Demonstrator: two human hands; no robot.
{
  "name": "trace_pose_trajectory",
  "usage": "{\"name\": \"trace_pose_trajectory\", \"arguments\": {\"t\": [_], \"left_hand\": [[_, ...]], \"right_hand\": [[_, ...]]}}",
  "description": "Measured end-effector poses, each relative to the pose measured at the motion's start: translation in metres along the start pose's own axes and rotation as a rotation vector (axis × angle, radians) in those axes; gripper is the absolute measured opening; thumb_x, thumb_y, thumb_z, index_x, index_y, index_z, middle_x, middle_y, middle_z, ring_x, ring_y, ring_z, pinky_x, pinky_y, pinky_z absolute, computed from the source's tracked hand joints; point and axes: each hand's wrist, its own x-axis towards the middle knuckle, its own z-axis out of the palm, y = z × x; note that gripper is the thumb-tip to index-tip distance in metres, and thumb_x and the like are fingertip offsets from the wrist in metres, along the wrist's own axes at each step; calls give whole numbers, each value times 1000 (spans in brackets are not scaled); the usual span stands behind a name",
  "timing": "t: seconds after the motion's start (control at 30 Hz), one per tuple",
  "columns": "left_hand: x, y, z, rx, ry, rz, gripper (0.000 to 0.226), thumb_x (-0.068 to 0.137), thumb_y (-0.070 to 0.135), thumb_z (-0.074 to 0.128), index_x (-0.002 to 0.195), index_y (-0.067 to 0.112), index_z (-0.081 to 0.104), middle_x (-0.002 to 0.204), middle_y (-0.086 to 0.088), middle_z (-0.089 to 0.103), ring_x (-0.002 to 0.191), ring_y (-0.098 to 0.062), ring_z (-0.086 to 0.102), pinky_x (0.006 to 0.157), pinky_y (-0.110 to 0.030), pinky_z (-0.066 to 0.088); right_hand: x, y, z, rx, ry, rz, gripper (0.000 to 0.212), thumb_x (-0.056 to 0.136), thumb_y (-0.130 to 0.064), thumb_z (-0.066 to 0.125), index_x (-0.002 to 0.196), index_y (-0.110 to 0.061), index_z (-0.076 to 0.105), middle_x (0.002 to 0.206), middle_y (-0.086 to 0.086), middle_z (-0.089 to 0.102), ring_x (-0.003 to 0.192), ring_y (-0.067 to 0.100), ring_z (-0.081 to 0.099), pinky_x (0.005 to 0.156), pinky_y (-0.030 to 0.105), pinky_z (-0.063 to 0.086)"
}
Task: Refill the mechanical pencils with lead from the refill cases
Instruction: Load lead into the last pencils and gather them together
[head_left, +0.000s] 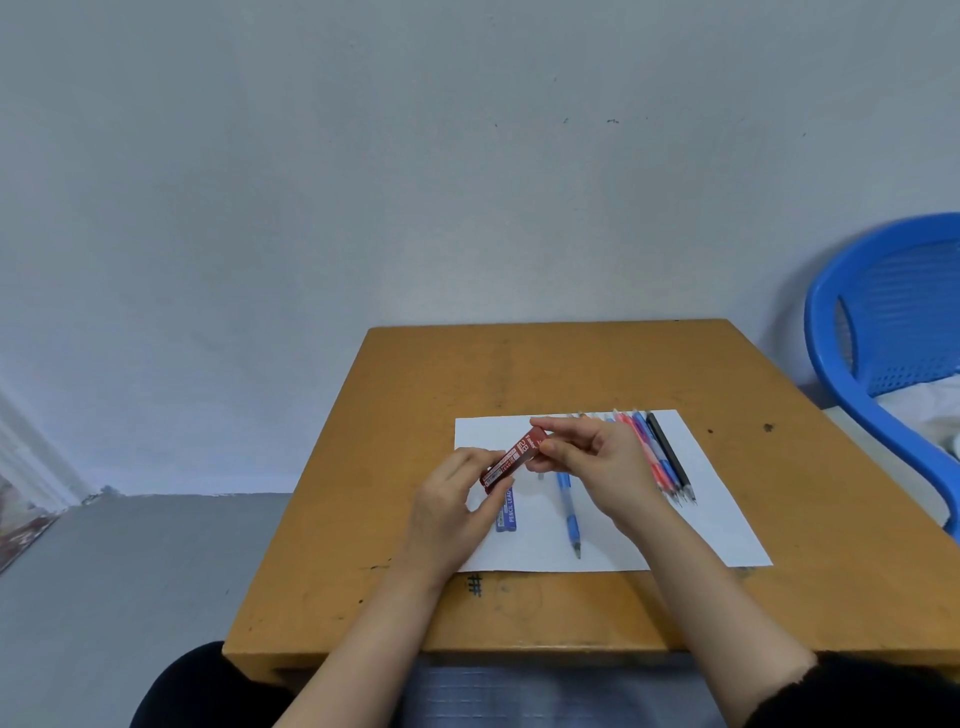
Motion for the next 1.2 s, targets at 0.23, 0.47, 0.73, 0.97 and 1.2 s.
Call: {"name": "trace_pose_trajectory", "arguments": {"t": [0.23,0.47,0.73,0.97,1.2], "left_hand": [[-1,2,0,-8,-7,54,32,91,29,59,108,4,68,96,-3,65,88,-4,58,76,-15,49],[-4,1,2,23,-43,95,33,91,30,60,108,2,67,95,-5,67,86,-8,60,71,-20,52],[-3,5,3,66,-53,145,35,94,30,56,108,0,67,97,-8,68,87,-12,63,75,-19,52],[0,10,3,28,51,105,37,98,30,51,108,-3,66,98,-9,67,89,-9,58,80,-16,48],[9,27,7,-52,45,-233,36,94,23,55,126,8,57,111,6,60,104,-2,54,89,-6,39]], "right_hand": [[-2,5,1,-26,37,-42,26,89,1,58,99,-19,69,85,-2,71,72,17,72,70,23,58],[-4,13,0,-57,101,-112,24,92,0,53,99,-15,70,82,-1,70,65,14,70,65,20,57],[-7,14,12,-41,178,-130,25,98,-16,45,86,-23,65,72,-5,66,62,1,64,62,13,52],[-11,13,22,37,-24,-127,46,85,5,62,119,-26,58,101,4,68,92,6,66,80,16,52],[7,5,12,-56,87,-317,47,88,-2,61,111,-43,57,97,-6,66,94,8,62,82,20,53]]}}
